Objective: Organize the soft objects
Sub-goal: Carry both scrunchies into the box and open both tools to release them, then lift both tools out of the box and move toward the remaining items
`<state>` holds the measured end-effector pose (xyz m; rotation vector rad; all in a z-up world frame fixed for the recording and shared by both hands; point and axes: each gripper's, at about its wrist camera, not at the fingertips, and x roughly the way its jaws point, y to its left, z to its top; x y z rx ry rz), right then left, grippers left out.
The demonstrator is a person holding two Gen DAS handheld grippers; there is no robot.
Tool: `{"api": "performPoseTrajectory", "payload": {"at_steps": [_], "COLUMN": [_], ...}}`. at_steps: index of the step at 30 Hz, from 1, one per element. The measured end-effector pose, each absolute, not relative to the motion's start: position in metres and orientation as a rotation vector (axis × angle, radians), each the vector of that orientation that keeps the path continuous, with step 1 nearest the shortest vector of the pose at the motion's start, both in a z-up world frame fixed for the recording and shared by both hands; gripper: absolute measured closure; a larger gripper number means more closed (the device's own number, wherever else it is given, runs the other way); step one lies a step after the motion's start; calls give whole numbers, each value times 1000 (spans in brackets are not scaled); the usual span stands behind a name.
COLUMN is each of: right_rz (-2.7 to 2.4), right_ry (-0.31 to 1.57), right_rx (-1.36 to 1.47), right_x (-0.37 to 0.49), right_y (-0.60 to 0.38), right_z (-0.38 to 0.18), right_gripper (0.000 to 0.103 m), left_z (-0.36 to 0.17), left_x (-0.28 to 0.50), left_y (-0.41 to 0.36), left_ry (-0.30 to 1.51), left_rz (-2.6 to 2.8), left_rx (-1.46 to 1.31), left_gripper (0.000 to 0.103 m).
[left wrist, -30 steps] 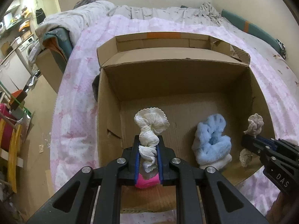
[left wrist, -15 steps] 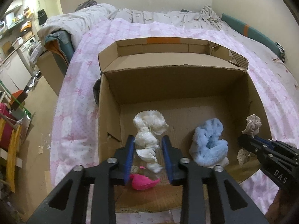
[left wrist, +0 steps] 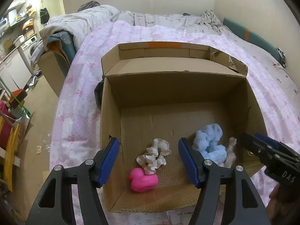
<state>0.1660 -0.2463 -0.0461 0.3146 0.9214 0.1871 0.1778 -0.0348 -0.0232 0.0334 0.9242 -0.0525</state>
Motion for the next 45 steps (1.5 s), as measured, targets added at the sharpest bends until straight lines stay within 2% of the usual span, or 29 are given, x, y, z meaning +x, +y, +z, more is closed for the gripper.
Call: {"api": "performPoseTrajectory", "payload": {"at_steps": [20,45], "right_rz": [174,165], "right_ry": [927,916], "right_rx": [332,307], "right_x": [167,100], "right_y": [-252,-264], "right_z": [-44,-20], "right_gripper": [24,24], "left_z": [-15,21], "left_x": [172,94], "left_y": [-25,41], "left_ry": [920,882], "left_rz": [-51,24], "left_rx": [-28,-99], "left_gripper": [40,40]}}
